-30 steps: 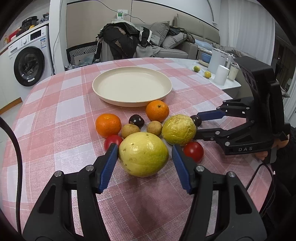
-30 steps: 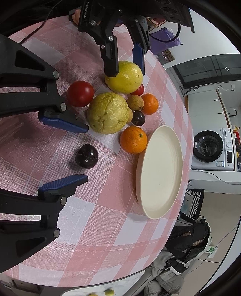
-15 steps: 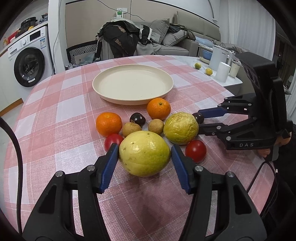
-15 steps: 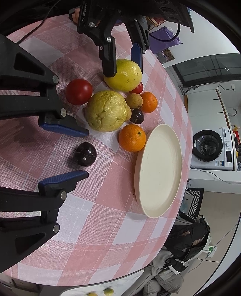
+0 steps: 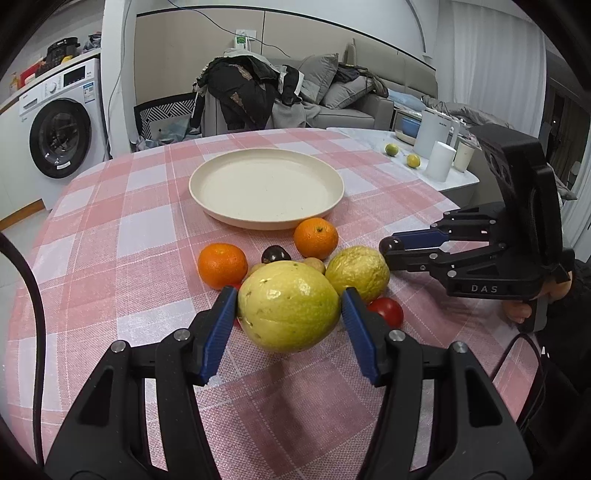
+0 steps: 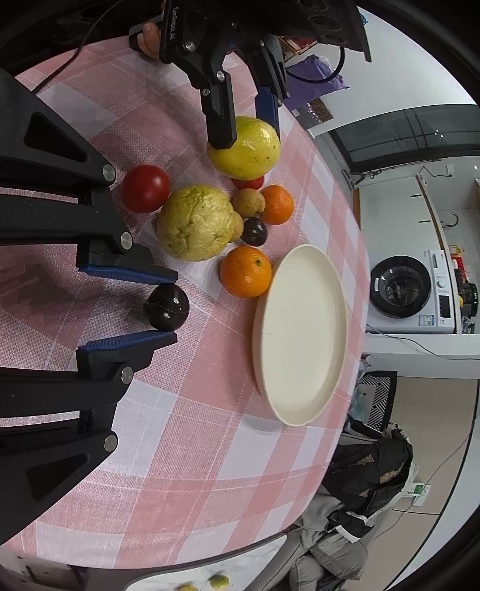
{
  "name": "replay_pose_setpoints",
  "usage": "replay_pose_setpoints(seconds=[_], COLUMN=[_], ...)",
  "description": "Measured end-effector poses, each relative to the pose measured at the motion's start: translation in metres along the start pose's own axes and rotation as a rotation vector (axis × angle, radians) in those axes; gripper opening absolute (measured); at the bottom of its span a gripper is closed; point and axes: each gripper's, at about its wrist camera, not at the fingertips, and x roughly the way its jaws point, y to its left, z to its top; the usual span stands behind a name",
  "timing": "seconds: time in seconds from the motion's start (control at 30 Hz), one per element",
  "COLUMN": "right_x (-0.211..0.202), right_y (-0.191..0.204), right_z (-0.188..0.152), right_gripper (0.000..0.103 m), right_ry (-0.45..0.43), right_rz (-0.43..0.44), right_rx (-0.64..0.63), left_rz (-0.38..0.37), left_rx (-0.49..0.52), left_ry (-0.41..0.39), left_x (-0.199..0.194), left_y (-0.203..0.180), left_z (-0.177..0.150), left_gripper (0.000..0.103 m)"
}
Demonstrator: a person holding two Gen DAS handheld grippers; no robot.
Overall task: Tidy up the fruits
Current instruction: 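Carry the pomelo onto the cream plate and open the left tool while the right tool drops the plum there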
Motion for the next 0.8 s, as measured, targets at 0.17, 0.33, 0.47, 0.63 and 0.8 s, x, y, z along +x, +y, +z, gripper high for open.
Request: replay_pose_setpoints(seconds=[0.17,0.33,0.47,0.63,0.8], right_x=[-0.013,-0.021,-0.027,-0.027,-0.026], right_y=[-0.003,-0.009,-0.012,-0.016,-0.016], right_z=[0.007,0.016,0.023,0.033,0.041], right_gripper=[0.026,0.026,0.026,0.026,0.026], right_ry=[-0.064,-0.123,-0.160,-0.171,-0.181], right_rz=[-0.009,-0.013,-0.018,-0.023,-0.022], right_rx=[0.025,0.067,0.082,0.099,0.092], left_rz=[0.010,0.027,0.033,0.042,0.043], left_rx=[-0.009,-0.028,-0.042,-0.051,-0.062], left_ry=[-0.032,-0.055,-0.075,-0.093,-0.119], left_x=[-0.007,-0.010,-0.007,-0.001,0.001], left_y=[0.005,0.011,0.015,0.019,0.019], left_z=[0.005,0.012,0.021,0.035,0.050], left_gripper=[0.055,0.055,0.055,0.055,0.055])
